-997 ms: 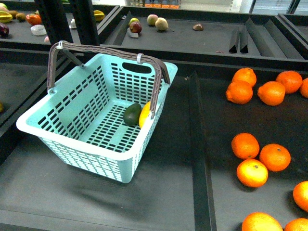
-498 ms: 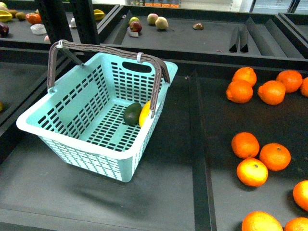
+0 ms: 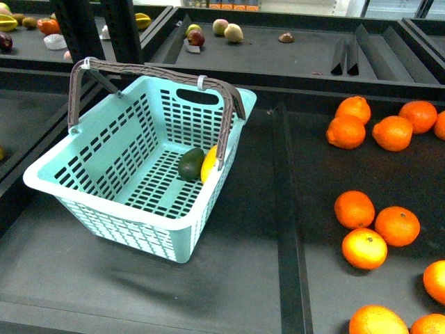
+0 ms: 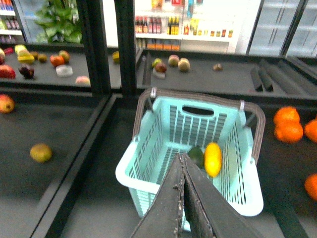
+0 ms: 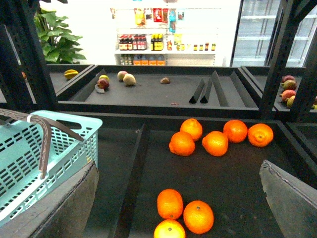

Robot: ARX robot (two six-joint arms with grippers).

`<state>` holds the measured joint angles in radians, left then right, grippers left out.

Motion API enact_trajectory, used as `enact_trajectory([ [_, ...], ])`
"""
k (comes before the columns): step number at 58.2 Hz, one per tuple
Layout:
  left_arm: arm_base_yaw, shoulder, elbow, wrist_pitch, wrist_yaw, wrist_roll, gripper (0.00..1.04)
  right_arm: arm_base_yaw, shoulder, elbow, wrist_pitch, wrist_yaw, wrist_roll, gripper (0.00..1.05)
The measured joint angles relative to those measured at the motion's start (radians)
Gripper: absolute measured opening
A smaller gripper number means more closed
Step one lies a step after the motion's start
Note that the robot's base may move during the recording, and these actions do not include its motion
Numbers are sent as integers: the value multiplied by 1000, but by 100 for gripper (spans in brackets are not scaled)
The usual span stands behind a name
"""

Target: Pick mango and avocado into basket

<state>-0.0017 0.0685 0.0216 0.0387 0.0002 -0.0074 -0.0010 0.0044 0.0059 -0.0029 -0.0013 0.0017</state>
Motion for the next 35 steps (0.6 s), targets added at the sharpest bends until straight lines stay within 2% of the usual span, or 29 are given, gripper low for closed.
enact_trajectory([
  [31, 0, -64, 0, -36, 0, 0, 3, 0, 0, 0, 0, 0, 0, 97],
  [32, 0, -64, 0, -36, 0, 0, 4, 0, 0, 0, 0, 0, 0, 97],
  [35, 0, -64, 0, -36, 0, 0, 14, 0, 0, 0, 0, 0, 0, 97],
])
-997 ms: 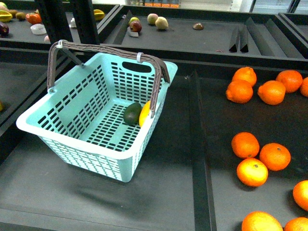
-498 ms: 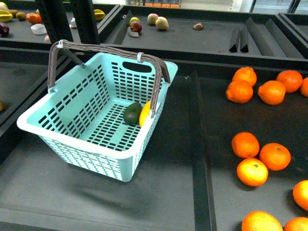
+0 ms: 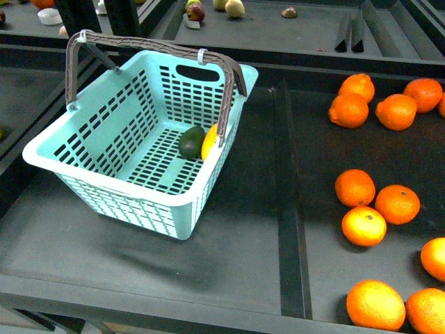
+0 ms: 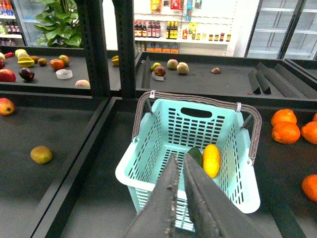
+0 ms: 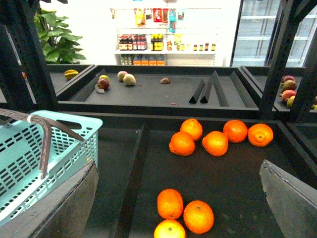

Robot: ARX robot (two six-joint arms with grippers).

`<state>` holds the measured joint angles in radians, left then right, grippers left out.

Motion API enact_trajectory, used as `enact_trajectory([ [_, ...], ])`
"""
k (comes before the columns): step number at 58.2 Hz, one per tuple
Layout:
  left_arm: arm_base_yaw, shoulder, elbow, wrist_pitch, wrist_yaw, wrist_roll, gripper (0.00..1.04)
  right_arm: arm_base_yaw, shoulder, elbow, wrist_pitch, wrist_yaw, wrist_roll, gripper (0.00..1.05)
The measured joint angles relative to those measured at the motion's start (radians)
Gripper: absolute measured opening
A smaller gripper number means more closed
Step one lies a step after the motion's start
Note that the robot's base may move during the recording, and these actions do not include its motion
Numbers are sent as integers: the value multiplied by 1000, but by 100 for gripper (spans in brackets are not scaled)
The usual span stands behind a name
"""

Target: Pick mango and avocado into basket

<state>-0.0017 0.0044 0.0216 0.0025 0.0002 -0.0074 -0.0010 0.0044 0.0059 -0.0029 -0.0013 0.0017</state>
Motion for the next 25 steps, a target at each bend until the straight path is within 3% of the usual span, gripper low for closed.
enact_trajectory([
  [22, 0, 0, 0, 0, 0, 0, 94, 0, 0, 0, 0, 0, 0, 97],
  [25, 0, 0, 0, 0, 0, 1, 99, 0, 0, 0, 0, 0, 0, 97],
])
